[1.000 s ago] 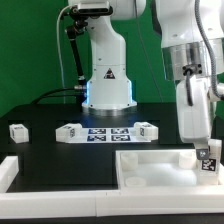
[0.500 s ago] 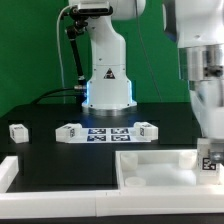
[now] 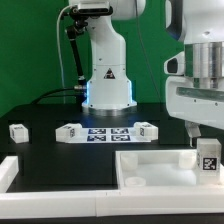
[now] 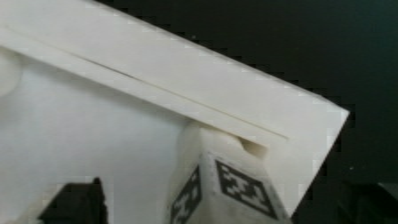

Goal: Assemble square table

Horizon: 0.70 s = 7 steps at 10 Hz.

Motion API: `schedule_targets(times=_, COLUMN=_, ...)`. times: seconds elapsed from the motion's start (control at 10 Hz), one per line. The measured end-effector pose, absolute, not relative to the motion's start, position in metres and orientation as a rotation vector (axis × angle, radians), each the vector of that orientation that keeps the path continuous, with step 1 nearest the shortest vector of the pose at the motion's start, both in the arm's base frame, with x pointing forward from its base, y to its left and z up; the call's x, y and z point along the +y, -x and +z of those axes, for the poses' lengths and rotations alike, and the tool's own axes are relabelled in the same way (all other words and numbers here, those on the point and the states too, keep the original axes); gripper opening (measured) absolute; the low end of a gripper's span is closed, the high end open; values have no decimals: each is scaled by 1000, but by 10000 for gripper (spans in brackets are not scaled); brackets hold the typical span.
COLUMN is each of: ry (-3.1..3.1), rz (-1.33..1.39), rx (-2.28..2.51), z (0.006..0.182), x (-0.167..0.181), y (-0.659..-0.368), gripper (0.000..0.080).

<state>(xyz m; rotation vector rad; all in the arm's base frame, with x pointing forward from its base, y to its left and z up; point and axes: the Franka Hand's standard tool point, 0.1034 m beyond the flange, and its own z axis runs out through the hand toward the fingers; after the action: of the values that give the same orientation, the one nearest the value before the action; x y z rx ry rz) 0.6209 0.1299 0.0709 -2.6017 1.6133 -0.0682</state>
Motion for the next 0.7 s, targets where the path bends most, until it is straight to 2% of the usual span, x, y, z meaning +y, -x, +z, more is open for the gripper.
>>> schedule_targets(times=0.3, ry=2946, rz=-126, rx=880, z=74, x=119, y=-627, gripper=648)
schedule_targets(times=0.6, ry=3007, rz=-172, rx=673, z=68, x=117, y=-624, gripper=648)
schedule_targets(times=0.7, ry=3002, rz=-171, rx=697, z=68, x=117, y=-624, gripper=529)
